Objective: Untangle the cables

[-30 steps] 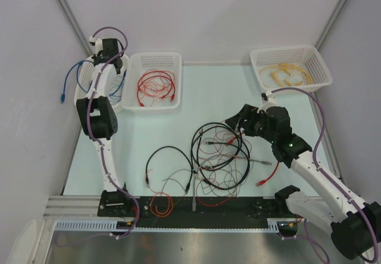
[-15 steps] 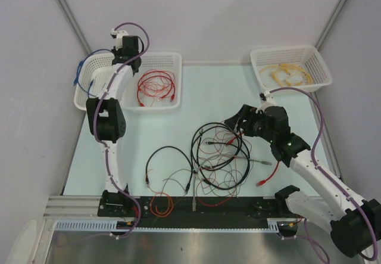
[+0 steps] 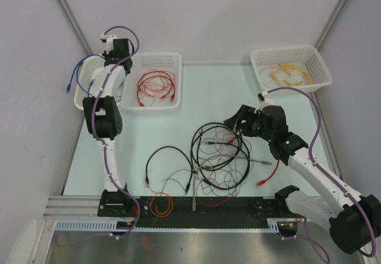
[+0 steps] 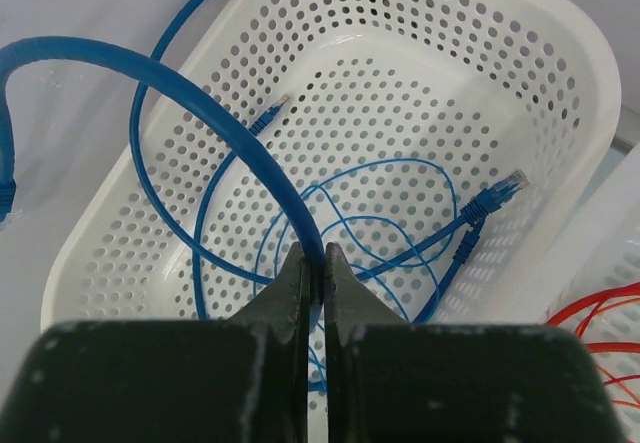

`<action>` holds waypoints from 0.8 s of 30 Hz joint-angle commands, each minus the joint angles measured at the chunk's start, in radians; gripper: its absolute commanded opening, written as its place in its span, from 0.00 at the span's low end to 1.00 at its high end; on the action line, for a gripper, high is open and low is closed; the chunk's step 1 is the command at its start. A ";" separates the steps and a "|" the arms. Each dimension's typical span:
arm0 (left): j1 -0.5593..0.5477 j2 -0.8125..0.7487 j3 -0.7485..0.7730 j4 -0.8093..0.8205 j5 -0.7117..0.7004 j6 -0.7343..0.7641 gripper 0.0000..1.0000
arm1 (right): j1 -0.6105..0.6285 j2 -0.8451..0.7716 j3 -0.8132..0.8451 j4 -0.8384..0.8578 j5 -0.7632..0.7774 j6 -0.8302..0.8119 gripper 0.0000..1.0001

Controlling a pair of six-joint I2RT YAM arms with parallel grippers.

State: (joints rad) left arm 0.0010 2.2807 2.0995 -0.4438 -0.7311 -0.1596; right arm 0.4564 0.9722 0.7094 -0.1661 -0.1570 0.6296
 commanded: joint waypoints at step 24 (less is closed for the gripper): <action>-0.073 -0.182 -0.012 0.033 -0.014 -0.006 1.00 | 0.007 -0.003 0.035 0.034 -0.027 0.005 0.86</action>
State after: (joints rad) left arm -0.0456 2.2623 2.1094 -0.4328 -0.7231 -0.1577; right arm 0.4564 0.9958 0.7094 -0.1600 -0.1730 0.6312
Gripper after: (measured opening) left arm 0.994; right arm 0.861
